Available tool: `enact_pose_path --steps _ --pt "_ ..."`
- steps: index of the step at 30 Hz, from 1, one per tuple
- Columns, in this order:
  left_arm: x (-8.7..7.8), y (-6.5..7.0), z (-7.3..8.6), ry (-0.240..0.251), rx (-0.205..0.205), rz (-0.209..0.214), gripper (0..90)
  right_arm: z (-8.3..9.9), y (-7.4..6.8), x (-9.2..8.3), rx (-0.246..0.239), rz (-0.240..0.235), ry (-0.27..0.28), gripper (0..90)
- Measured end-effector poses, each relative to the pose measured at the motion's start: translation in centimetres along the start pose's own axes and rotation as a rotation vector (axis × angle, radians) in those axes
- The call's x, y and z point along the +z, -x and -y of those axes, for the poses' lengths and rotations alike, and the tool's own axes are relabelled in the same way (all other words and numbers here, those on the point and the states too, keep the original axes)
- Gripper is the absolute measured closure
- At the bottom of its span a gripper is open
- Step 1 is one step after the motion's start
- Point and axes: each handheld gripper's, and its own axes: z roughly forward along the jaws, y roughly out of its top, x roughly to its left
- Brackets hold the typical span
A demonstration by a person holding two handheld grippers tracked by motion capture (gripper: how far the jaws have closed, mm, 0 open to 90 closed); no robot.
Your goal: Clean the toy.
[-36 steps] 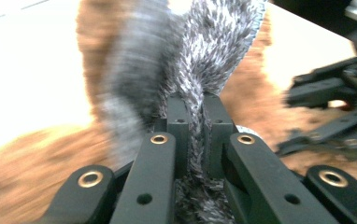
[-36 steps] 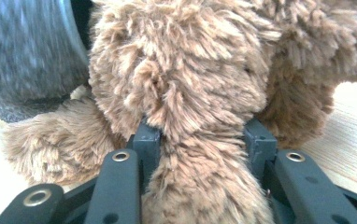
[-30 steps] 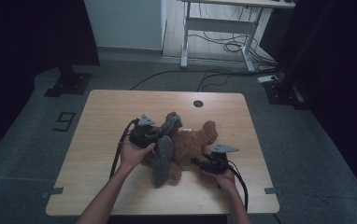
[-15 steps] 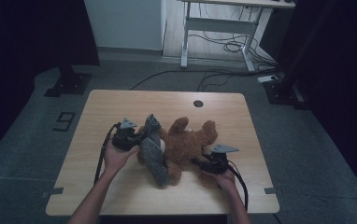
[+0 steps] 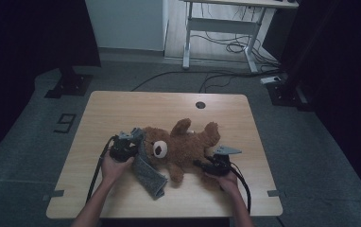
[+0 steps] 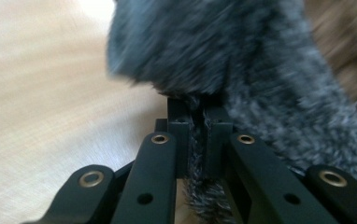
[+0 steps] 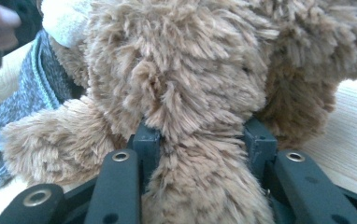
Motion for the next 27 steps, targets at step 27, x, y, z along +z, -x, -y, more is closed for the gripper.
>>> enact_pose_path --steps 27 --pt "-0.3 7.1 -10.7 0.100 0.164 0.083 83.6 0.0 0.2 -0.1 0.008 -0.006 -0.001 59.3"
